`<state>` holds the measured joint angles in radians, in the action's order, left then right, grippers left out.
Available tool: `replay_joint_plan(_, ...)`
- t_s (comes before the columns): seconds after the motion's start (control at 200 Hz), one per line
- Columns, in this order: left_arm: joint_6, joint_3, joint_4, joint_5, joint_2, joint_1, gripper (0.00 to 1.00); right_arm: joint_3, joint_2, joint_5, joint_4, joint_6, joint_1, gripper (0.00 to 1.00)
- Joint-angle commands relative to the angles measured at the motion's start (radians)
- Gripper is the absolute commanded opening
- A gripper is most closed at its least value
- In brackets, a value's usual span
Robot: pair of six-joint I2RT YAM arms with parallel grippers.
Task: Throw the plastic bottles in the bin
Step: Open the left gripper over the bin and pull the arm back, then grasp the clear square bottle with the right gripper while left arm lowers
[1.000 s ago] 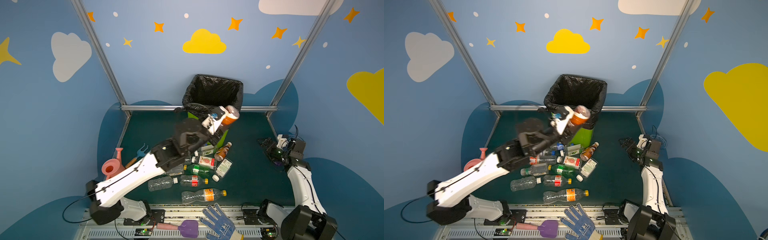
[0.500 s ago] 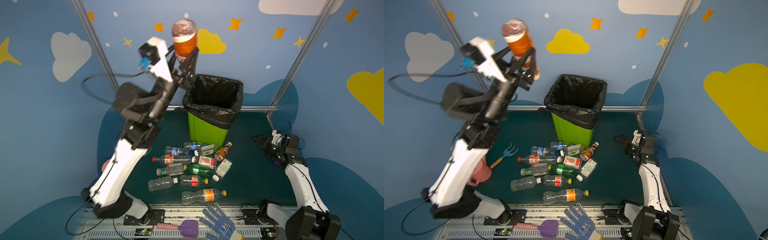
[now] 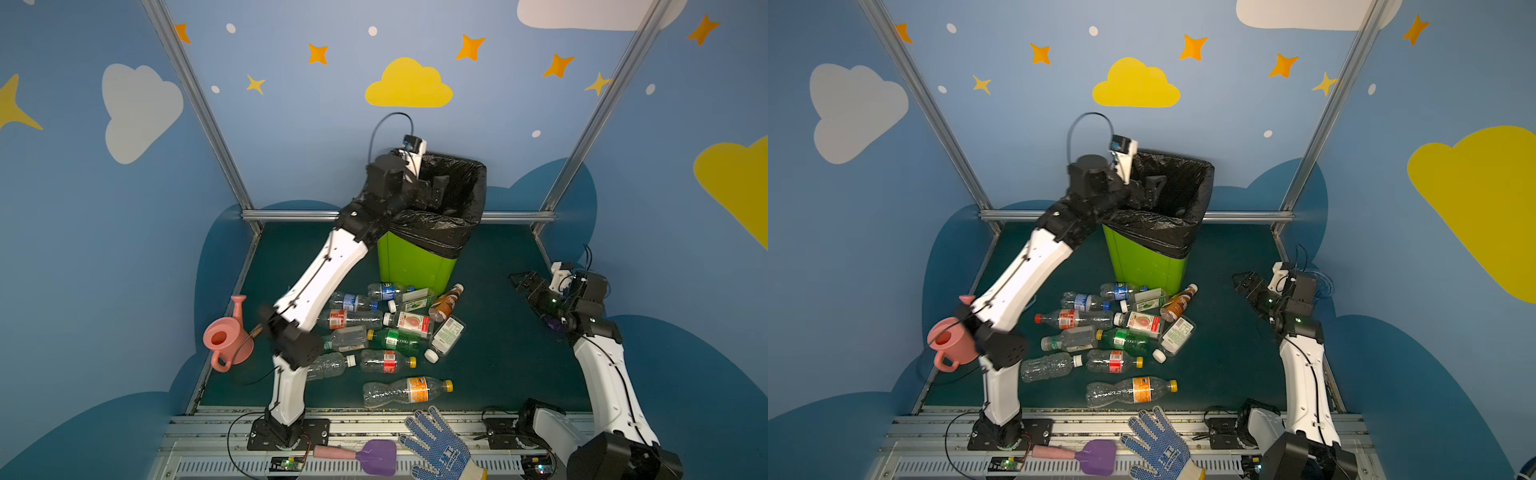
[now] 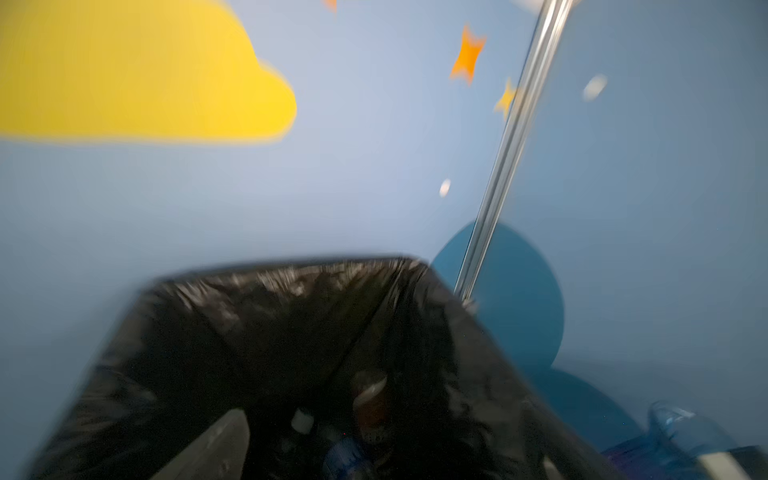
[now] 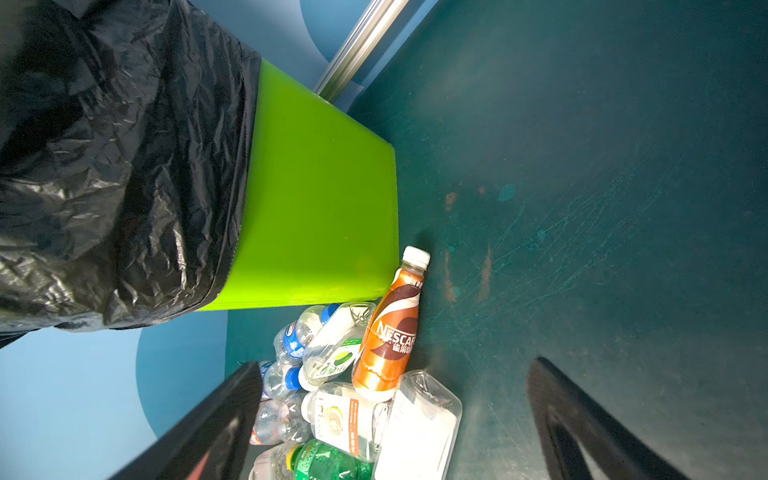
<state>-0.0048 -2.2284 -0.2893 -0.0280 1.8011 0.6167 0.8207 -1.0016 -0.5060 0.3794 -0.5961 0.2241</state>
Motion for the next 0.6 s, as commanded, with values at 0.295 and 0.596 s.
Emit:
replay_joint_plan(0.295, 0.060, 0.613, 0.340, 0.258, -0.521, -0.016, 1.00, -0.011, -0.078, 0.029, 0.002, -0.064, -0.111, 0.98)
replay_joint_plan(0.596, -0.125, 1.088, 0.298, 0.425, -0.762, -0.106, 1.00, -0.086, -0.135, 0.207, 0.065, -0.195, -0.351, 0.98)
